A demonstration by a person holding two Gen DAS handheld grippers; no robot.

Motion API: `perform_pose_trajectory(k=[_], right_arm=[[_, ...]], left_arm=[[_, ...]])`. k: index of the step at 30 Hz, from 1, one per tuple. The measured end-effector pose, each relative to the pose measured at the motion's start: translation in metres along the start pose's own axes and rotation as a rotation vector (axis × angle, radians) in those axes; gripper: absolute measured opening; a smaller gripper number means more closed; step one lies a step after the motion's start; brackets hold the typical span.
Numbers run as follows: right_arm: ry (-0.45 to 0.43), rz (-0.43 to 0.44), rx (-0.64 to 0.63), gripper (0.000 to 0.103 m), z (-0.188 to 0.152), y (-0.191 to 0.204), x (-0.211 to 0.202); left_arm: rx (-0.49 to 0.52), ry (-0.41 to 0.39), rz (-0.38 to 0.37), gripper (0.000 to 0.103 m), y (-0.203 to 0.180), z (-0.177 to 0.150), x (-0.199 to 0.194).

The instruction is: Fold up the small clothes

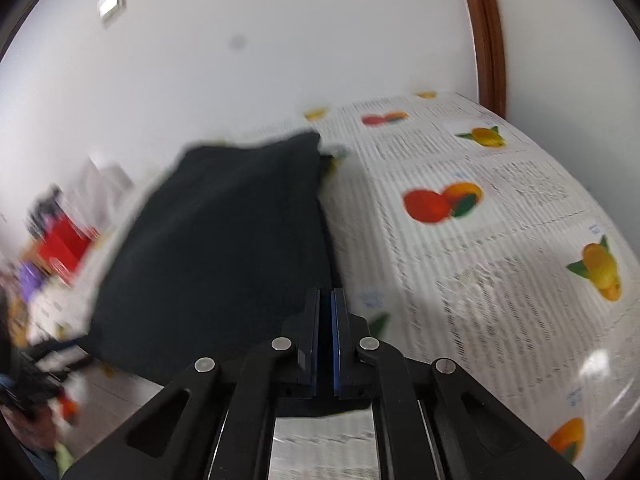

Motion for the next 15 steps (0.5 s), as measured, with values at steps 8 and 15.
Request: perform_pose_trajectory(k=[8, 15], right_arm=[[-0.029, -0.043, -0.081, 0.012, 0.05, 0.009, -0.012], [-0.011, -0.026, -0.072, 0.042, 0.124, 0.018, 0.038]], left_arm=[[-0.11, -0.023, -0.039, 0.056, 0.037, 0.011, -0.023], [-0.108, -0.06, -0.029, 0.057, 0.038, 0.056, -0.007]])
Point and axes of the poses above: each gripper's, at about its wrist camera, not at the fingertips, and x roughly the way its jaws point, y to its left, z to its top, the point moved 9 cm from there along x, roughly the way its jaws point, and after that the axes turned 11 degrees about z, right-handed, at the moved point
